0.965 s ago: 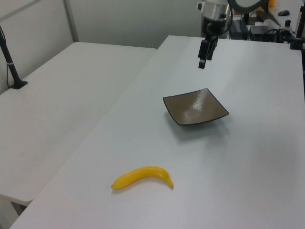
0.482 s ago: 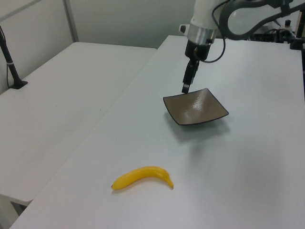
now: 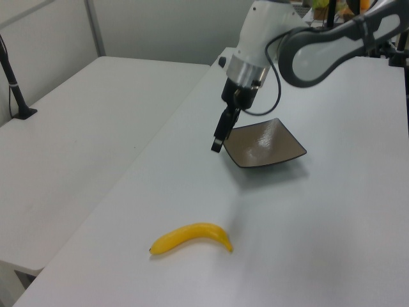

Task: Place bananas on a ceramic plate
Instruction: 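Move the gripper over the yellow banana and lower onto its stem end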

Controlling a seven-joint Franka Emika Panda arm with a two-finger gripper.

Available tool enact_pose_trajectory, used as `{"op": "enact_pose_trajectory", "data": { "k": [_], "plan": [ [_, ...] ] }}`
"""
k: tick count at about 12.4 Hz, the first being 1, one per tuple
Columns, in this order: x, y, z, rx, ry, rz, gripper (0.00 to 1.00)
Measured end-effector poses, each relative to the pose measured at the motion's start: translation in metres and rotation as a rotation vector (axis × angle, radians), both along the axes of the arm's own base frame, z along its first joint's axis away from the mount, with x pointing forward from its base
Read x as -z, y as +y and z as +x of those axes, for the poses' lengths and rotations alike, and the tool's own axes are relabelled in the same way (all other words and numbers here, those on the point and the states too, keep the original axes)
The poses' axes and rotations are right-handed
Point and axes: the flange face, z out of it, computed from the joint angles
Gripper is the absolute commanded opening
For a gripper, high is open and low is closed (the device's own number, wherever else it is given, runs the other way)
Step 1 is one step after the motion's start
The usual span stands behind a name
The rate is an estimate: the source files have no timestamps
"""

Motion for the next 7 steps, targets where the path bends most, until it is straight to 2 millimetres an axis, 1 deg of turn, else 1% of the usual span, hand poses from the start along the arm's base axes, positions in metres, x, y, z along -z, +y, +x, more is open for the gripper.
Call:
{"op": "enact_pose_trajectory", "data": {
  "k": [3, 5, 6, 7],
  "plan": [
    [0.022, 0.048, -0.007, -0.005, -0.028, -0.001, 1.0],
    [0.051, 0.075, -0.007, -0.007, -0.045, -0.017, 1.0],
    [0.064, 0.085, -0.007, -0.003, -0.059, -0.025, 1.0],
    [0.085, 0.1, -0.008, 0.006, -0.075, -0.045, 1.0]
  ]
}}
